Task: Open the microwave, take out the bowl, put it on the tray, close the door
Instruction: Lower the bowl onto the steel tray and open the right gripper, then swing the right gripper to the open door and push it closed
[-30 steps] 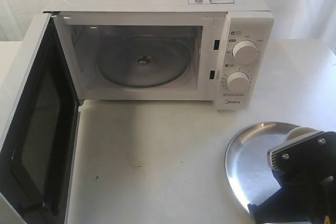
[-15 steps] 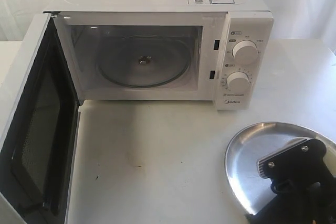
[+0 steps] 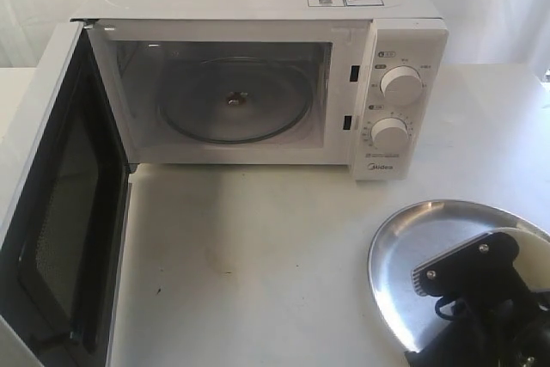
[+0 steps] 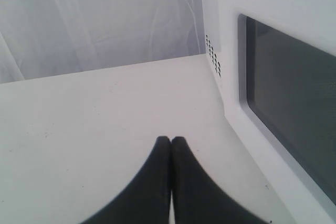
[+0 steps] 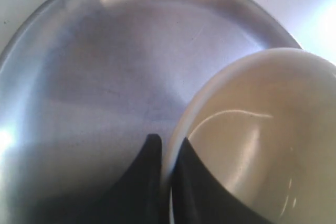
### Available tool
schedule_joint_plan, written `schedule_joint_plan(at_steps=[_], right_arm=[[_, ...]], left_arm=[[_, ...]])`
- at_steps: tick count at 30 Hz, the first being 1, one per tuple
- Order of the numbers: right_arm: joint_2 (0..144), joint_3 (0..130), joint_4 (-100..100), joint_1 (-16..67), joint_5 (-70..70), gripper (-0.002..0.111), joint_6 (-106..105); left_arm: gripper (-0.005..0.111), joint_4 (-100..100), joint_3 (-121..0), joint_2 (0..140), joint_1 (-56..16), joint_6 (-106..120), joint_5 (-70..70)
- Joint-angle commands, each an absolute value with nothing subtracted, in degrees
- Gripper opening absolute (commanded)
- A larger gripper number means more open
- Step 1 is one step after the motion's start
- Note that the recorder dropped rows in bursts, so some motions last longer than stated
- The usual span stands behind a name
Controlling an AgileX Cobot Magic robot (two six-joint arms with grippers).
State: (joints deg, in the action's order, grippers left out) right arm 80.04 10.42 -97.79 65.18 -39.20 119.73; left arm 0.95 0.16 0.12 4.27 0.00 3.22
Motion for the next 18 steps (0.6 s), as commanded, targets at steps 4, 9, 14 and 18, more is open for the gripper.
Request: schedule_joint_plan(at_steps=[4, 9, 14, 18], right_arm=[[80.0, 11.2, -99.0, 65.0, -40.8, 0.033, 120.1], [78.0, 12.1, -99.0, 66.0, -43.7, 0.045, 120.1], [64.2, 15.7, -99.9, 73.1, -39.3, 0.04, 120.1], [56.4, 18.7, -99.9, 75.2, -30.0, 0.038, 118.3]], left_arm=[[0.0, 0.5, 0.0, 0.0, 4.2, 0.0, 3.5], [0.0, 0.5, 0.0, 0.0, 4.2, 0.0, 3.5], [0.0, 0.5, 0.0, 0.0, 4.2, 0.0, 3.5], [0.0, 0.5, 0.0, 0.0, 4.2, 0.0, 3.5]])
